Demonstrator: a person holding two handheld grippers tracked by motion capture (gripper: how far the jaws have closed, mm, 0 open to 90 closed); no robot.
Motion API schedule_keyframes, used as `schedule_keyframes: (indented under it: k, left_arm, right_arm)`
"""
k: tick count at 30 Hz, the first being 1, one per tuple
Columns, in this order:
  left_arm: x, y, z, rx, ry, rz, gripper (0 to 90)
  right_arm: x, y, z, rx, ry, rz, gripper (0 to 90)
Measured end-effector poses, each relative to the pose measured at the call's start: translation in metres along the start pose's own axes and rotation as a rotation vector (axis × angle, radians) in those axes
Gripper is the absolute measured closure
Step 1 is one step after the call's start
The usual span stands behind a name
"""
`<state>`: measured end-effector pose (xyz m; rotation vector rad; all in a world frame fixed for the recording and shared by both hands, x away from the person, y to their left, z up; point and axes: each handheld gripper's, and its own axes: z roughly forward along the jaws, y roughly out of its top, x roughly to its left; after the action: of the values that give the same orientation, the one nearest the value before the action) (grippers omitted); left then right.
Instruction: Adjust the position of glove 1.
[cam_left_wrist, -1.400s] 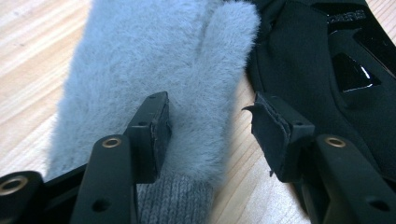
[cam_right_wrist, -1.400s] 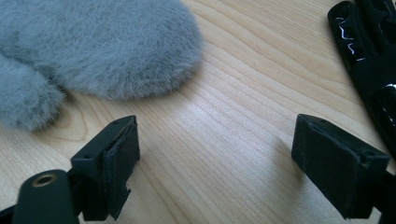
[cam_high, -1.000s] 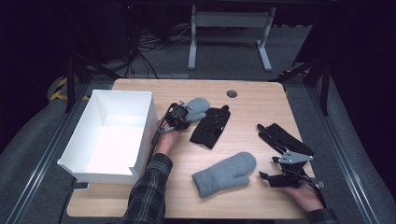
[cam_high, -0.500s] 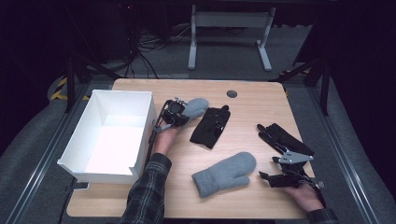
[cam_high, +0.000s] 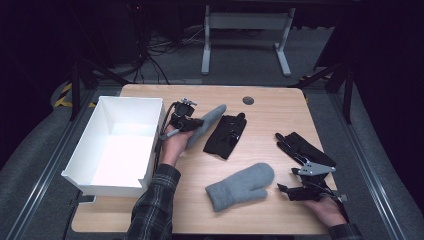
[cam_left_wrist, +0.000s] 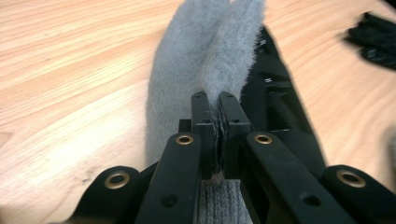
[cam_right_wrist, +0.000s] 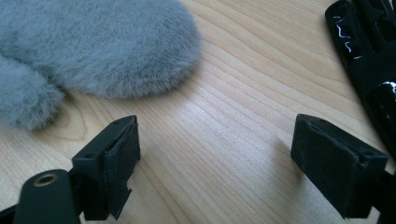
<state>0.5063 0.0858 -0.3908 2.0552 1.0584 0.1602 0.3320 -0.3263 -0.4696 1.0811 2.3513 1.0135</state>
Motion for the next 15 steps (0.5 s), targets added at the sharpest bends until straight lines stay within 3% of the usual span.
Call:
schedule_keyframes:
  k: [4,15]
  left_arm:
    - [-0.006,0.002,-0.006,-0.003,-0.046,0.003,87.7]
    - [-0.030,0.002,-0.031,0.005,-0.146,0.059,87.8]
  right_arm:
    - [0.000,0.000,0.000,0.000,0.000,0.000,16.3]
    - [0.000,0.000,0.000,-0.001,0.000,0.001,16.4]
